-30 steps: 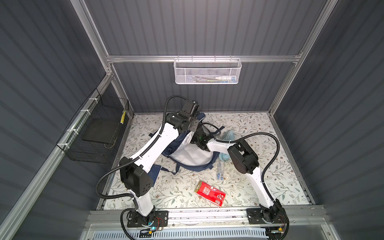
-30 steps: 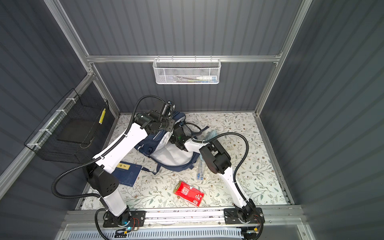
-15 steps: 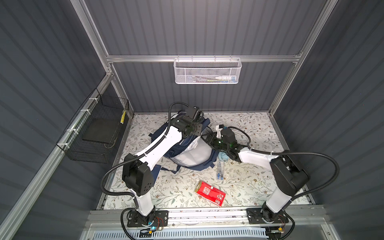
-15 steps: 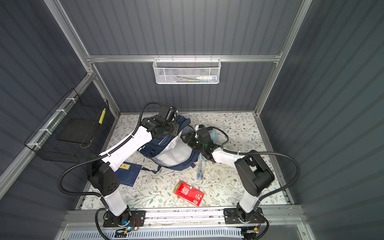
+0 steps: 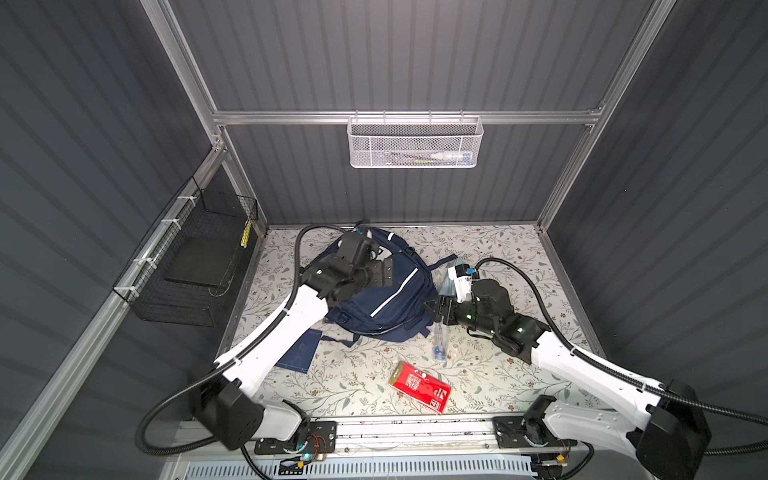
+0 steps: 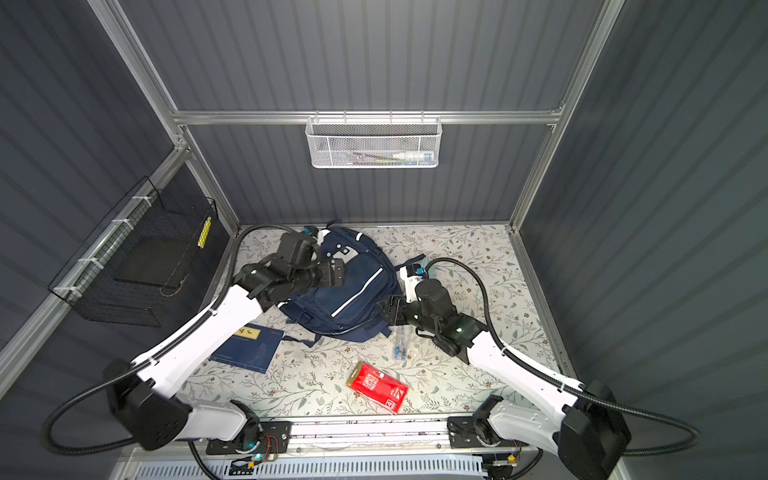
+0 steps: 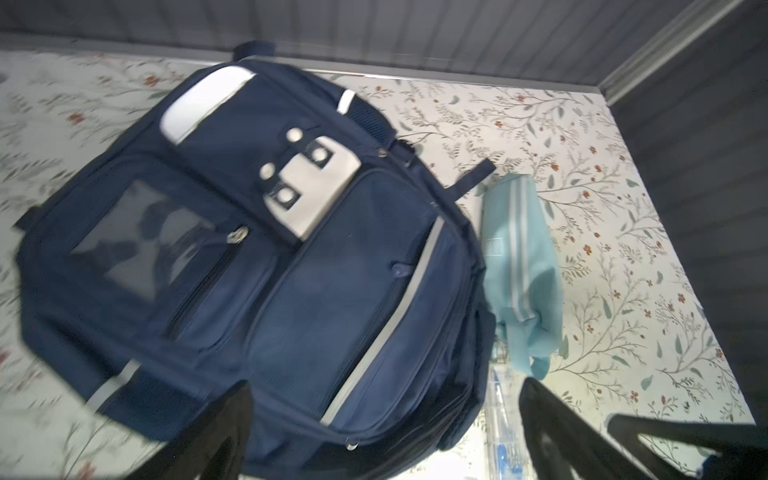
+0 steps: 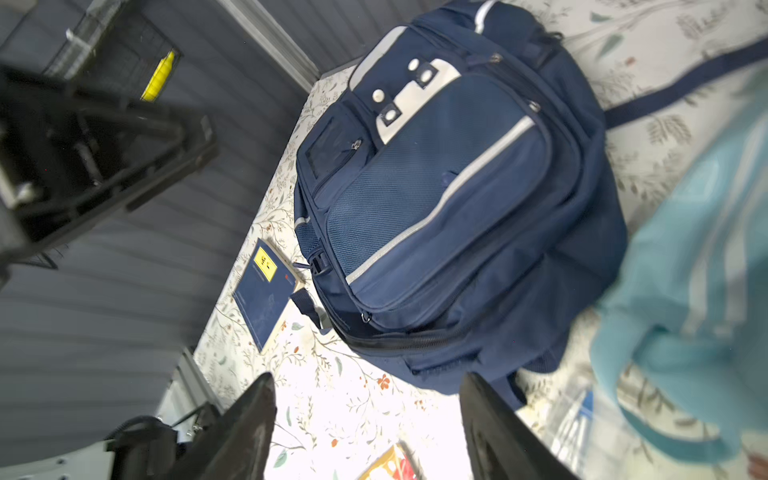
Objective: Pack the student bag
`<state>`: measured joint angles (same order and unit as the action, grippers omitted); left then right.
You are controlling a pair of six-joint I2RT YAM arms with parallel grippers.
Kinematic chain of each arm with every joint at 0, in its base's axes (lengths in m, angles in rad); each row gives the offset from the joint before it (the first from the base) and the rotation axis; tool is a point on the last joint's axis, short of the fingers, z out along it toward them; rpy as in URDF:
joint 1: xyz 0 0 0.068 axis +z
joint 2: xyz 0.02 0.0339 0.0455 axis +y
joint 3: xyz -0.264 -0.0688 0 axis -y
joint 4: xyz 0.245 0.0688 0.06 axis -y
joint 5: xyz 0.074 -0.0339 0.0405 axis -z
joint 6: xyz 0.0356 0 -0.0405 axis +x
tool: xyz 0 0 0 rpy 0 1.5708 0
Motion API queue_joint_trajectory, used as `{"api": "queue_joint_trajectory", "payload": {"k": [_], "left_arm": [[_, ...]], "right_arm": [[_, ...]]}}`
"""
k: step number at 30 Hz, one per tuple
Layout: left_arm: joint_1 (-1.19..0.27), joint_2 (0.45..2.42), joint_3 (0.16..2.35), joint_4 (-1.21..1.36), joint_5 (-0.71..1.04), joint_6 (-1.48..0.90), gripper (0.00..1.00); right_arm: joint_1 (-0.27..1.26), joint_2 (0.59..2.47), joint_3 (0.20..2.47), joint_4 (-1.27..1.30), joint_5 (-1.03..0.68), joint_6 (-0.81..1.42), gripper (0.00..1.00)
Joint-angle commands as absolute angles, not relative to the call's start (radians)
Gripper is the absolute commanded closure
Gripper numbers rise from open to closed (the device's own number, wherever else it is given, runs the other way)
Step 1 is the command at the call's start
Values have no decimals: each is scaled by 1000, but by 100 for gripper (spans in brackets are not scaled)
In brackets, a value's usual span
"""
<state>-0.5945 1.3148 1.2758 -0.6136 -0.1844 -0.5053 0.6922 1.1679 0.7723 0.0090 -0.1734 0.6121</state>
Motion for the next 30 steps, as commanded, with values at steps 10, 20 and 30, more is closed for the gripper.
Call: {"api": "queue_joint_trajectory", "payload": {"k": [10,20,30], "left_arm": [[-354,775,599,-627,-229,-1043,2],[-75,732,430,-579,-213,-1042,2],[122,849,336,-393,-104,-1001,5]], "right_arm": [[798,1764,1246,28,-449,451,22],[930,2099,1586,-70,-483,429,26],[992,2294,1794,-88,-533,428,42]]}}
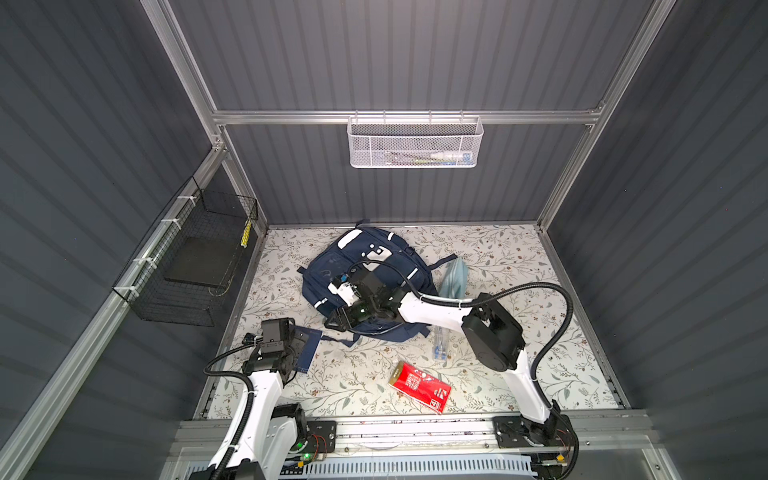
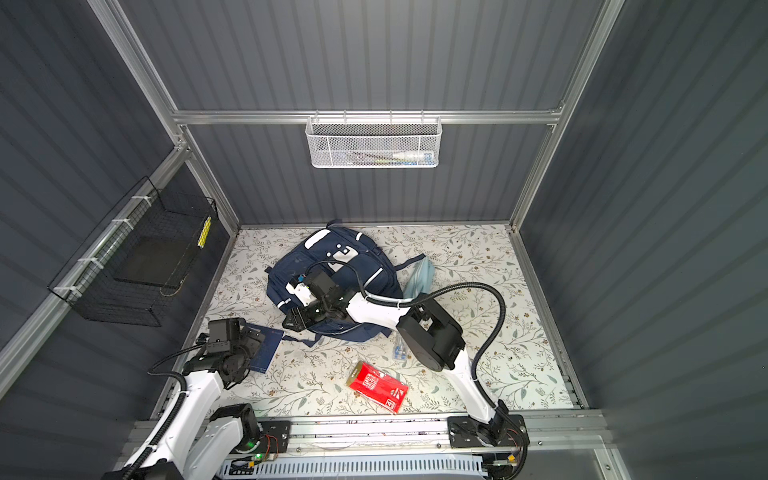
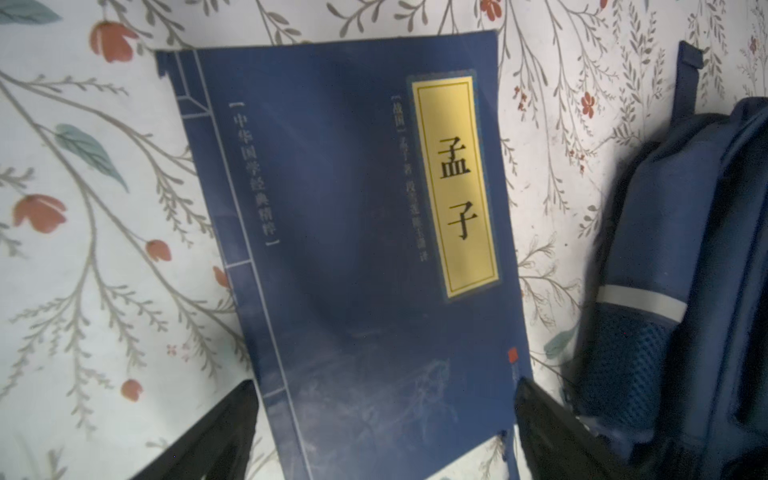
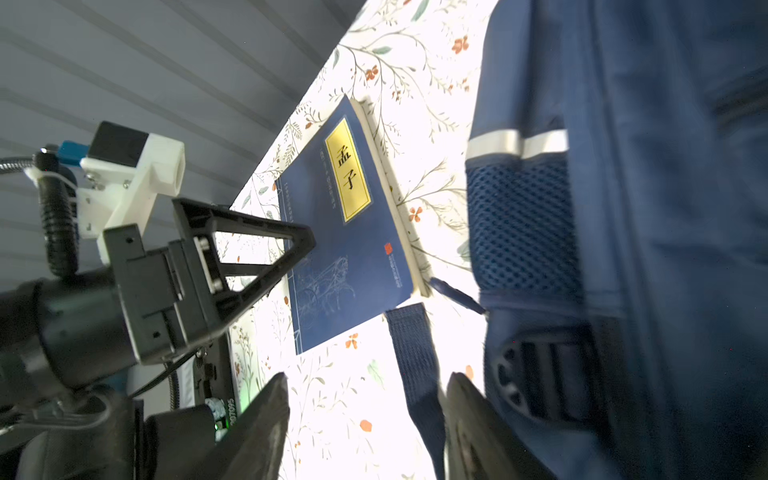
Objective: Pack the student bag
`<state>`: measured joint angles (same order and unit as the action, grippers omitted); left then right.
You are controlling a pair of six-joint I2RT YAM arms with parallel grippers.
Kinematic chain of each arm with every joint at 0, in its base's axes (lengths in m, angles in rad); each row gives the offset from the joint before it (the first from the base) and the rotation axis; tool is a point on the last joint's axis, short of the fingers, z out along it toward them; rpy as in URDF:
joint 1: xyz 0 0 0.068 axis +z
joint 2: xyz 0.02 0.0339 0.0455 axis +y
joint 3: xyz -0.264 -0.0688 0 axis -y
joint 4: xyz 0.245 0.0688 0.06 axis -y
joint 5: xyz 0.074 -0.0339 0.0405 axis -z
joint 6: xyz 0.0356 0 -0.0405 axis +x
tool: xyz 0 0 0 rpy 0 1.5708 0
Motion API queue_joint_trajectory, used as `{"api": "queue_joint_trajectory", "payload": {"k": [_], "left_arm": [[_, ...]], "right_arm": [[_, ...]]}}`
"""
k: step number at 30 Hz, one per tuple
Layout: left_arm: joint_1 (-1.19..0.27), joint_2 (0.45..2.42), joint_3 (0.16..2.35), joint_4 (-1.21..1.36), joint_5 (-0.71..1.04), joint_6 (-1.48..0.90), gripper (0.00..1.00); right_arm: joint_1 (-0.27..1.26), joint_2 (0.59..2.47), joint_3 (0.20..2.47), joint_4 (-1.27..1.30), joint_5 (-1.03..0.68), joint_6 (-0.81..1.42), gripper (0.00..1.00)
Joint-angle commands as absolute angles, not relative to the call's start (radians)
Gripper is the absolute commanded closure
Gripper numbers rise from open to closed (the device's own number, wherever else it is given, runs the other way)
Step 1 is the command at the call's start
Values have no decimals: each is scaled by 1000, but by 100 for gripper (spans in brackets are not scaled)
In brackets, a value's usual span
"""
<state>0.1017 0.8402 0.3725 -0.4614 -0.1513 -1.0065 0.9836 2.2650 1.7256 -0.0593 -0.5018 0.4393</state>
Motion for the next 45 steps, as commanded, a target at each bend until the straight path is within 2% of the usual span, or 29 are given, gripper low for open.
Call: {"api": "queue_joint_trajectory", "payload": {"k": [1,6,12,23,27,29,34,36,41,45], "left_arm": [[125,856,323,-364,-85,-1002,6],[125,887,314,-338,-67,-967,7],[126,924,270,-268,-31,-985,7],[126,782,326,-435,-88,-987,8],[126,824,324,-412,-93,-979,8],[126,846,318,-390,-89,-983,8],[126,834,325,-392,-78,-991,7],[126,830,338,-412,-83,-983,7],[126,820,329,-414,-95,-955,10],[126,799,332,-459,-61,-953,13]], "right_arm": [[995,2319,1821,-95,-538,428,43],[1001,2439,1974,-172,-547,426,43],[1001,2593,2248,-382,-541,414,42],[970,2732,2446,-491,-312,342,36],[971,2778,2477,-499,-429,277,35],[970,2792,2479,-514,-475,249,38],[988,2786,2493,-585,-443,190,43],[992,2786,2491,-625,-484,167,44],[1045,2703,2362,-618,-613,37,45],[1070,2655,2332,-607,-629,2,45]]}}
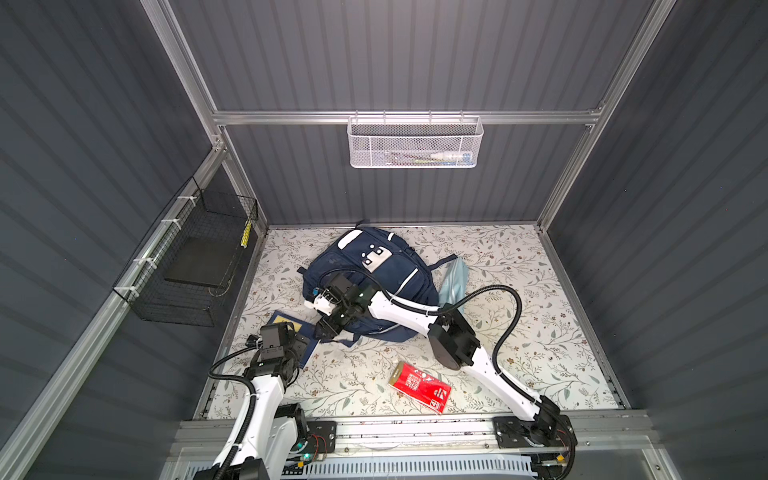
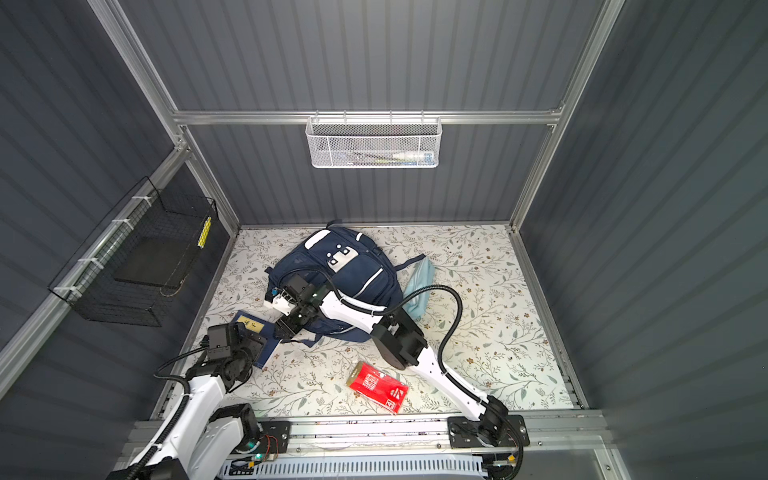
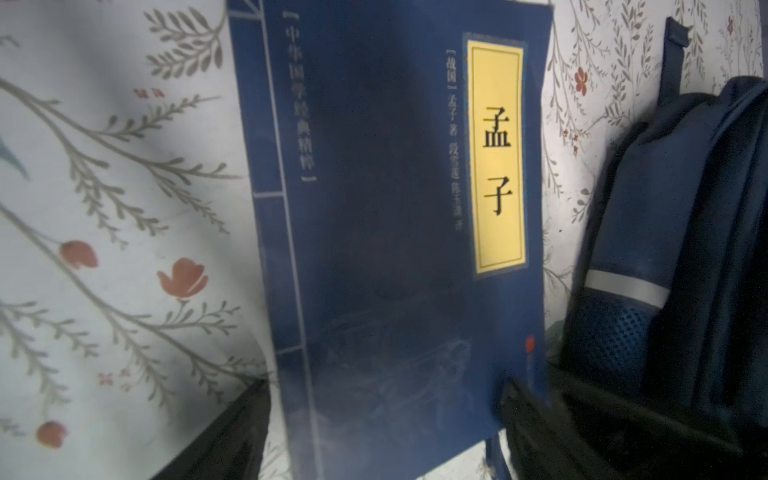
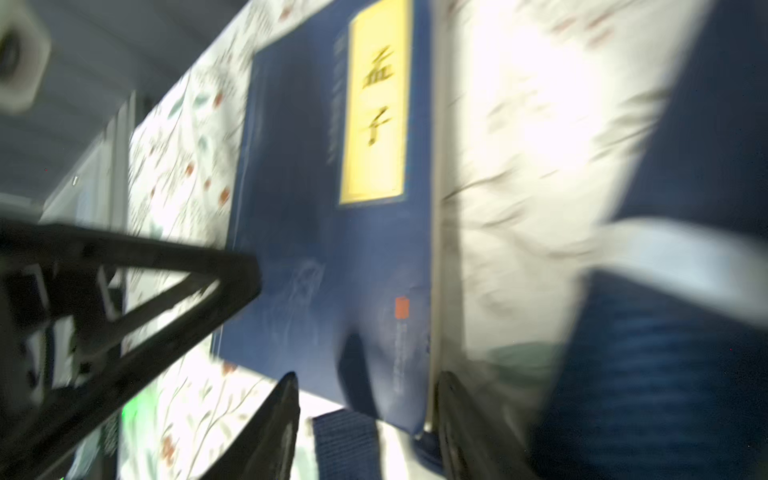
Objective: Pack the student bag
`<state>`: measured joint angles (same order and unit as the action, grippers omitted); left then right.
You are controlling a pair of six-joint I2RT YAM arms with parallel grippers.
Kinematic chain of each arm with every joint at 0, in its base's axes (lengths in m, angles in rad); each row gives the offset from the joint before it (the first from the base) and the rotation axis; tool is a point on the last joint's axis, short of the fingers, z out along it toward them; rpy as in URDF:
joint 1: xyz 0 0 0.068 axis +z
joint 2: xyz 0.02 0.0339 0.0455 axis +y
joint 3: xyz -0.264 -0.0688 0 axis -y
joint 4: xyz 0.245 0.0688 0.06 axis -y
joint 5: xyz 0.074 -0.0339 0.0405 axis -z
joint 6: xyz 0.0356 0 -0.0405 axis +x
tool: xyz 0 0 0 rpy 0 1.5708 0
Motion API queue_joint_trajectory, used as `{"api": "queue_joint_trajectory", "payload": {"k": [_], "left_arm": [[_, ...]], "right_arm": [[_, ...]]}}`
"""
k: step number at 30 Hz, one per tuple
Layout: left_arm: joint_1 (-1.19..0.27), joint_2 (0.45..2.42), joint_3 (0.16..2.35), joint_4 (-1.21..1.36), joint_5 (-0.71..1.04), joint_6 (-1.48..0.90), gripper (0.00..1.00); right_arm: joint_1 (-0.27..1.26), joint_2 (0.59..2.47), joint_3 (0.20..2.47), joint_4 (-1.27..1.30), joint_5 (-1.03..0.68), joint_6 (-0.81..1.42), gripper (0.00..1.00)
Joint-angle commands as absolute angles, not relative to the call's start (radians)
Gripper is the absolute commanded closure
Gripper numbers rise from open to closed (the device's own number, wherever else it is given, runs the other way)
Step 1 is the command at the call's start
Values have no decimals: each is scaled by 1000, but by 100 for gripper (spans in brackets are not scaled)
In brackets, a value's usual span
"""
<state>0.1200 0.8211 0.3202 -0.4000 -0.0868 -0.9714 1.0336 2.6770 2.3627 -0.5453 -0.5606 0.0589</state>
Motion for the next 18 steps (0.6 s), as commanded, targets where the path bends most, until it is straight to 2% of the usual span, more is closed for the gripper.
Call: {"api": "queue_joint_trajectory", "payload": {"k": [1,3,6,8,12,14,17,18], "left_arm": [[126,783,340,-487,-67,-952,13],[126,744,343,-515,-82,-949,15],[126,749,329,-502,-65,-943,31],[126,789,309,-479,-37,-952,34],[126,779,282,-446,-23,-972,41],[126,750,295,-476,-32,-974,47],[126,714,313,-514,-47,-970,52],[126,709,313,-511,-41,-971,57]], "right_arm": [[1062,2645,2317,-581,-613,38,46],[1033,2617,2258,-495,-664,105,46],[1012,2593,2234,-460,-640,171,46],[1008,2601,2243,-447,-599,212,45],[969,2686,2334,-478,-675,305,47],[952,2699,2334,-466,-704,341,50],[946,2697,2332,-445,-721,364,56],[950,2706,2349,-451,-741,359,56]]}}
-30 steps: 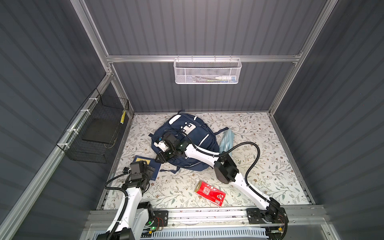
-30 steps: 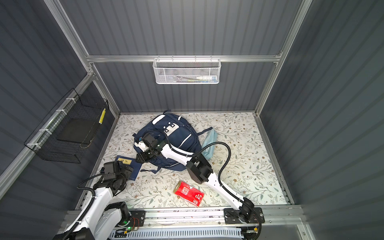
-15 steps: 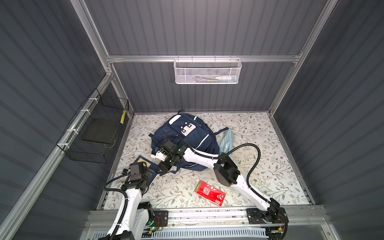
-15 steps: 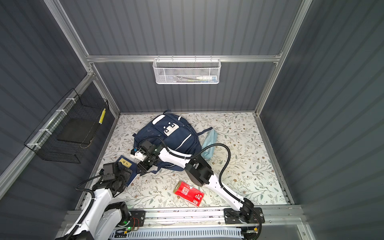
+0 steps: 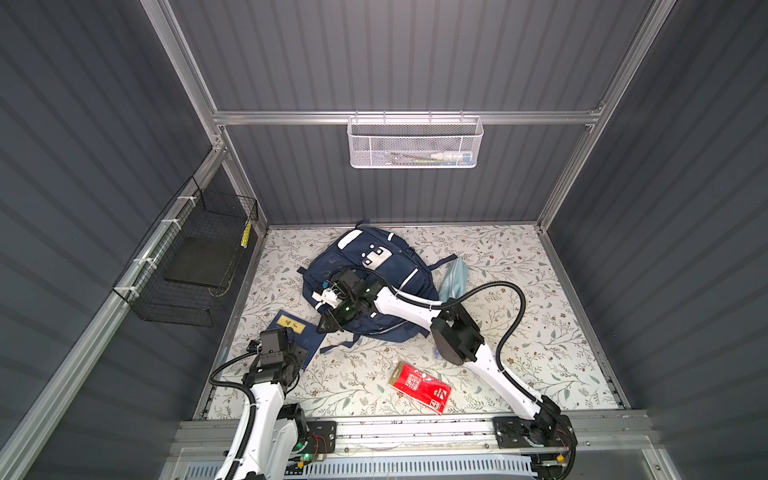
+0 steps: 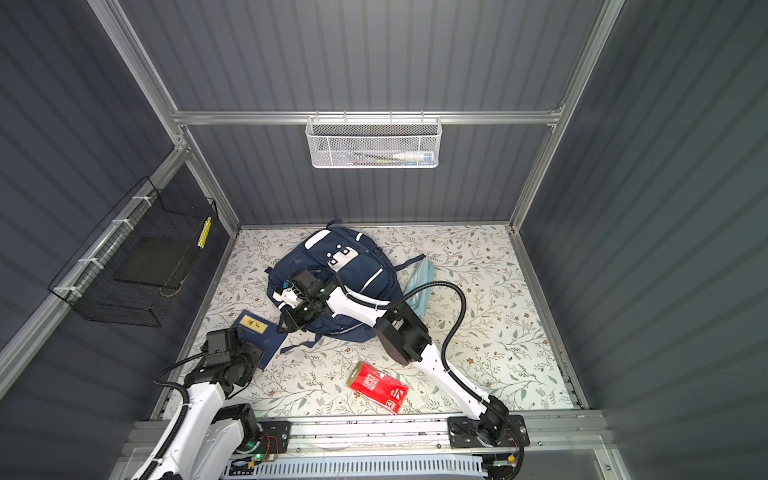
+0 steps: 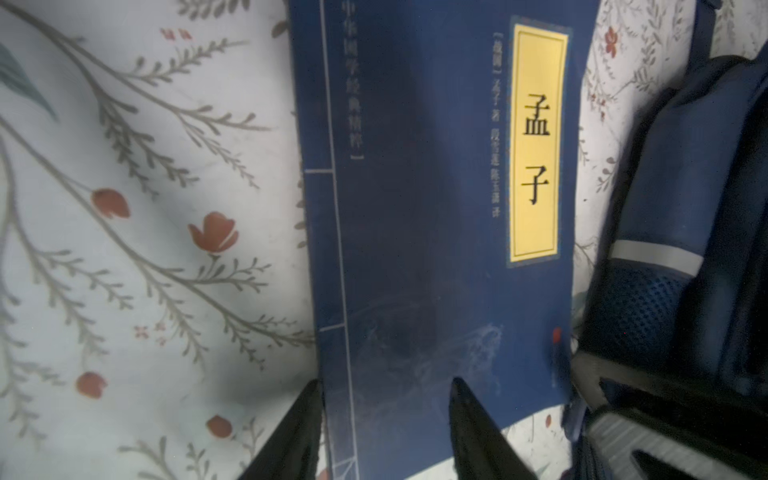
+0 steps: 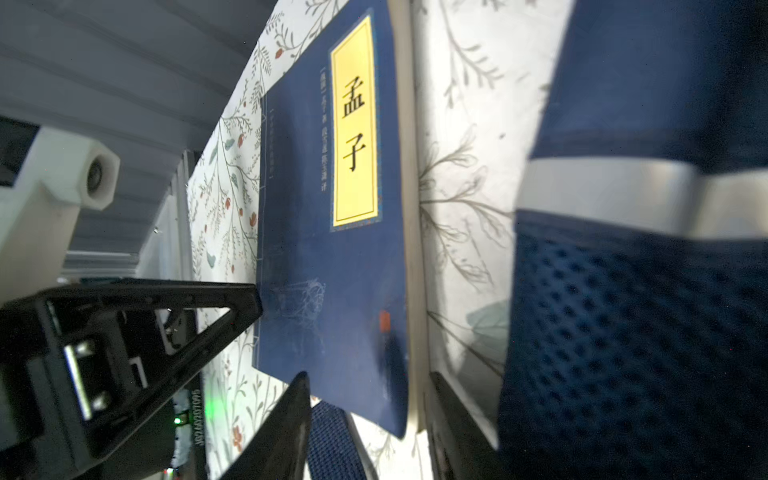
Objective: Pack the student bag
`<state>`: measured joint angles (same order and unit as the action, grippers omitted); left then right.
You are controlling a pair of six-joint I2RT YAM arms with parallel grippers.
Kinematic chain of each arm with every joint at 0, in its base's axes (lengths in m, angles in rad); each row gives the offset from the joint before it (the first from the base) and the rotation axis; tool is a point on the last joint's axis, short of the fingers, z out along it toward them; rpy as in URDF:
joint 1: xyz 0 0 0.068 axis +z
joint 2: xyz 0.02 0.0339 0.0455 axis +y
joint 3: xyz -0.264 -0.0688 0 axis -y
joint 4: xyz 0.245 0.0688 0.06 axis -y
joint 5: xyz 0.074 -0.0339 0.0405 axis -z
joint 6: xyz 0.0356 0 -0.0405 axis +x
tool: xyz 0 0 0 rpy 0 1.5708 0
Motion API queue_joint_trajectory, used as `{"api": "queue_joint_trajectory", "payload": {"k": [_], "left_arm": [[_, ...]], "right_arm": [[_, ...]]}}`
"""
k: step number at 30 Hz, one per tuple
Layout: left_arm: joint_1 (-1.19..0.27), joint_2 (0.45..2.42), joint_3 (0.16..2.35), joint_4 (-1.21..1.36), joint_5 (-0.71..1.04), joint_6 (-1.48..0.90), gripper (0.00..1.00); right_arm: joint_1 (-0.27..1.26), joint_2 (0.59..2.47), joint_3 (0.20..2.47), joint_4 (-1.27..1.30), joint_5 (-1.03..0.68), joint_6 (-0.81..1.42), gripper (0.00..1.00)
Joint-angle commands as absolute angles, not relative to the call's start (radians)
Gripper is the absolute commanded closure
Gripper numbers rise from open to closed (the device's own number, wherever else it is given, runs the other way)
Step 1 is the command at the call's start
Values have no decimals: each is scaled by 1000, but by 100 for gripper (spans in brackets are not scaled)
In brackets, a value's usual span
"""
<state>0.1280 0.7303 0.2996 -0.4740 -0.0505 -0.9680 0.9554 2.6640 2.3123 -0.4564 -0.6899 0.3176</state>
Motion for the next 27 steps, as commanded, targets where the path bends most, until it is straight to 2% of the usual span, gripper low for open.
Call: {"api": "queue_joint_trajectory", "payload": {"k": [1,3,6,9,12,21,27], "left_arm": [[126,708,313,-508,-31,-972,60],[126,709,309,-496,-6,-978,62],[126,684,285,-473,14,-995,60],[126,662,267,-473,8,-1002,38],[127,666,261,-484,-16,-1000,24],[127,705,168,-294,69,-1050,27],[126,652,190,-360,52,-1041,49]], "right_arm": [[957,2725,2390,-490,-750,346,57],[966,2750,2425,-540,-741,334,56],[962,2750,2379,-522,-720,356,56],[966,2739,2381,-557,-667,332,58],[974,2715,2367,-576,-546,301,55],[974,2737,2396,-559,-830,318,71],[942,2720,2354,-380,-933,455,74]]}}
